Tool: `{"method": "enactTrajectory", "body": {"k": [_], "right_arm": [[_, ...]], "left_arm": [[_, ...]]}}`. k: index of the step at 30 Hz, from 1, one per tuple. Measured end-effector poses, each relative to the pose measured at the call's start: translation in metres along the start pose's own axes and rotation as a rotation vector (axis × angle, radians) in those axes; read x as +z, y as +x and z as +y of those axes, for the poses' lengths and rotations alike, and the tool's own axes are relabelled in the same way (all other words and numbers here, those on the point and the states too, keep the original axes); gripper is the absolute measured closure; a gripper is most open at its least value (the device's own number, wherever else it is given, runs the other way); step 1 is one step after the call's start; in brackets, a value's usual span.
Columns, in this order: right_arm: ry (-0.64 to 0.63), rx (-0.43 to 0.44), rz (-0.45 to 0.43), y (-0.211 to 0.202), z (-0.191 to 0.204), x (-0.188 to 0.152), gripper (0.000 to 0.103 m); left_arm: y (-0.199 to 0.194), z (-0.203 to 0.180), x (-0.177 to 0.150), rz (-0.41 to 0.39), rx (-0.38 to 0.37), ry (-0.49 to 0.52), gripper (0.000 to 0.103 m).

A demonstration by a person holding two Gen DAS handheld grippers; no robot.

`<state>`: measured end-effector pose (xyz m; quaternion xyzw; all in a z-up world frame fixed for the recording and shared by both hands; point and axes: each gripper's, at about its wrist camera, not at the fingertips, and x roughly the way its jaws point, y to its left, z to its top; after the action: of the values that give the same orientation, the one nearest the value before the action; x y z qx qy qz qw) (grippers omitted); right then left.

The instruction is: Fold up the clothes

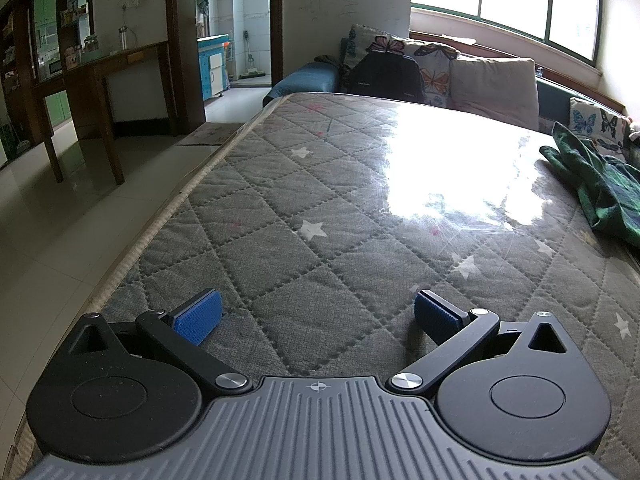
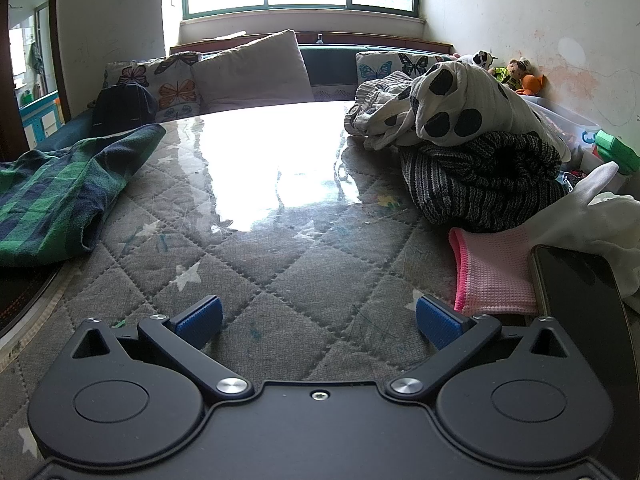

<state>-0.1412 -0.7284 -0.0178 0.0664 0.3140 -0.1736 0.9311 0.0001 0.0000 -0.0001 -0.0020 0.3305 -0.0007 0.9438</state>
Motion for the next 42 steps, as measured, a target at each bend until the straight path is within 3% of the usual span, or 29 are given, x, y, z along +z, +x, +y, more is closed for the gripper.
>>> {"method": "enactTrajectory", "body": {"k": [23, 42], "right_arm": [[-0.003, -0.002, 0.001, -0.001, 0.001, 0.001, 0.000], [-0.003, -0.038, 0.017, -0.007, 0.010, -0.001, 0.000]], "left_arm": [[0.003, -0.003, 0.000, 0.001, 0.009, 0.009, 0.000], [-0.016, -0.023, -0.006, 0.013, 0.133, -0.058, 0.000]]}}
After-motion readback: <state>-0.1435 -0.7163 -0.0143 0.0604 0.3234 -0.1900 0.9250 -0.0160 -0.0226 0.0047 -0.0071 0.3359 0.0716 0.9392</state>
